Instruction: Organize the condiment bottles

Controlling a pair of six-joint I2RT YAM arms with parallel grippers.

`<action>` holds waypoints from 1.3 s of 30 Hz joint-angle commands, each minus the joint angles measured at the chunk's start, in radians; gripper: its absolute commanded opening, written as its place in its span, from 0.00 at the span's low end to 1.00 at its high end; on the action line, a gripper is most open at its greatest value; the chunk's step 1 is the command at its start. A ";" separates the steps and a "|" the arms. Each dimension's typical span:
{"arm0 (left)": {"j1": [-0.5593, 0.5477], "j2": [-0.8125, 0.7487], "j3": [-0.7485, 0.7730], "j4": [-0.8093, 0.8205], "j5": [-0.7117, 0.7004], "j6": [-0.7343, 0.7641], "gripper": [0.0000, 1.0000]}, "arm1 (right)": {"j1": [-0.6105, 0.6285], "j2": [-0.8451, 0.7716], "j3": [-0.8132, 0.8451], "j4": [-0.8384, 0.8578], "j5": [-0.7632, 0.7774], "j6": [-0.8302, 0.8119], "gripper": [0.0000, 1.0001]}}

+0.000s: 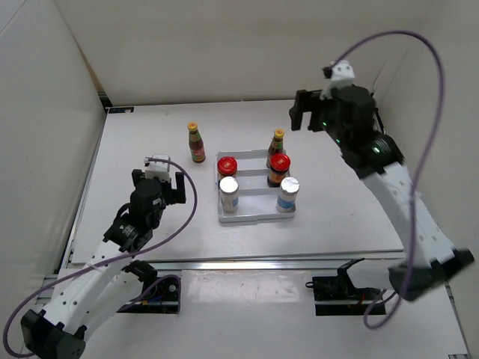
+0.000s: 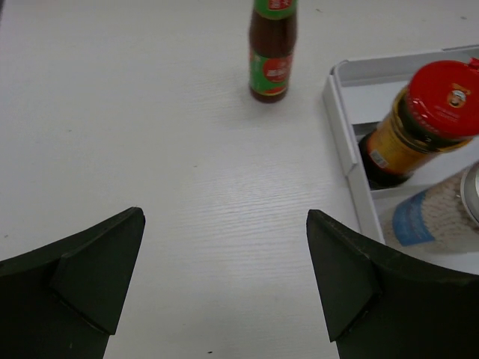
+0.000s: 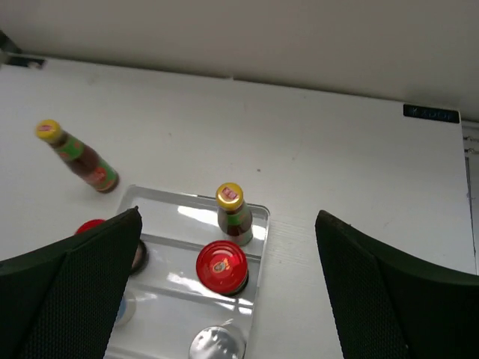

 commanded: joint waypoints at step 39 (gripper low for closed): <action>0.171 1.132 0.635 0.609 0.190 0.022 0.11 | 0.003 -0.707 -0.263 -0.455 -0.331 0.054 1.00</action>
